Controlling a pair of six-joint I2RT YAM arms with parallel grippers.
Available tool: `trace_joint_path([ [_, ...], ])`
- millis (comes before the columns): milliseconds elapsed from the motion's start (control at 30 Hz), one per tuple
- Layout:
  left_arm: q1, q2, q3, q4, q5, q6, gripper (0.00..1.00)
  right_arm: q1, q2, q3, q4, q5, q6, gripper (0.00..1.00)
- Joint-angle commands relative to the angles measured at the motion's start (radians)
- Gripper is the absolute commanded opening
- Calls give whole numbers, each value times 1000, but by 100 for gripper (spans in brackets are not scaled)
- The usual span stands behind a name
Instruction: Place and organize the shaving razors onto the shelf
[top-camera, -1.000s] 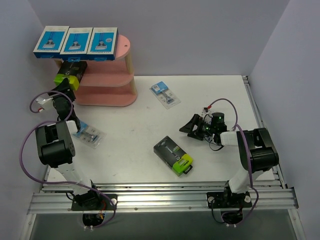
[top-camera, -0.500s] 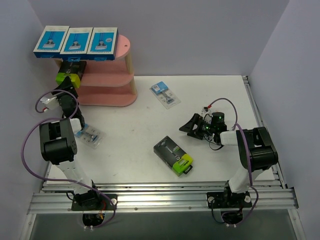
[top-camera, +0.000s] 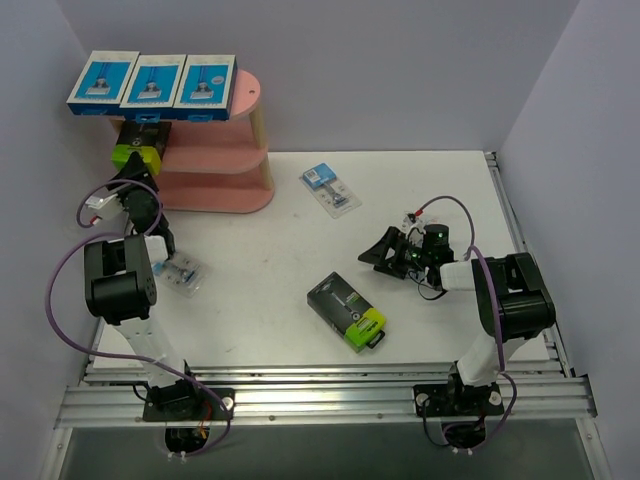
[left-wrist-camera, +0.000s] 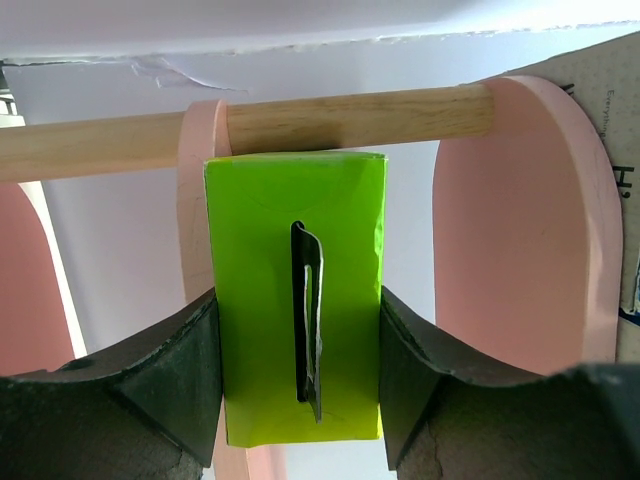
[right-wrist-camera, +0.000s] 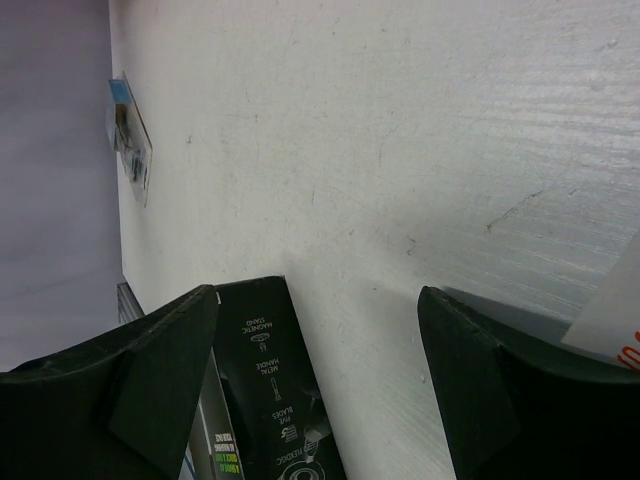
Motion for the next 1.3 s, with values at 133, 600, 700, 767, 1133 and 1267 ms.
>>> trace_joint_path([
  [133,-33,25,81,89,-6,35,2,-9,63,-22,-95,41,-20,77],
  [600,-44,47,100,89,-32,32,2,-9,72,-25,-86,38,-16,77],
  [700,-47,48,104,86,-35,27,2,-9,73,-25,-86,38,-16,77],
  [767,-47,51,107,86,-37,27,2,-9,75,-25,-86,38,-16,77],
  [1133,-47,50,115,74,-32,35,47,-9,73,-25,-86,36,-16,77],
  [1267,-47,44,115,63,-31,45,52,-9,72,-25,-84,36,-16,77],
])
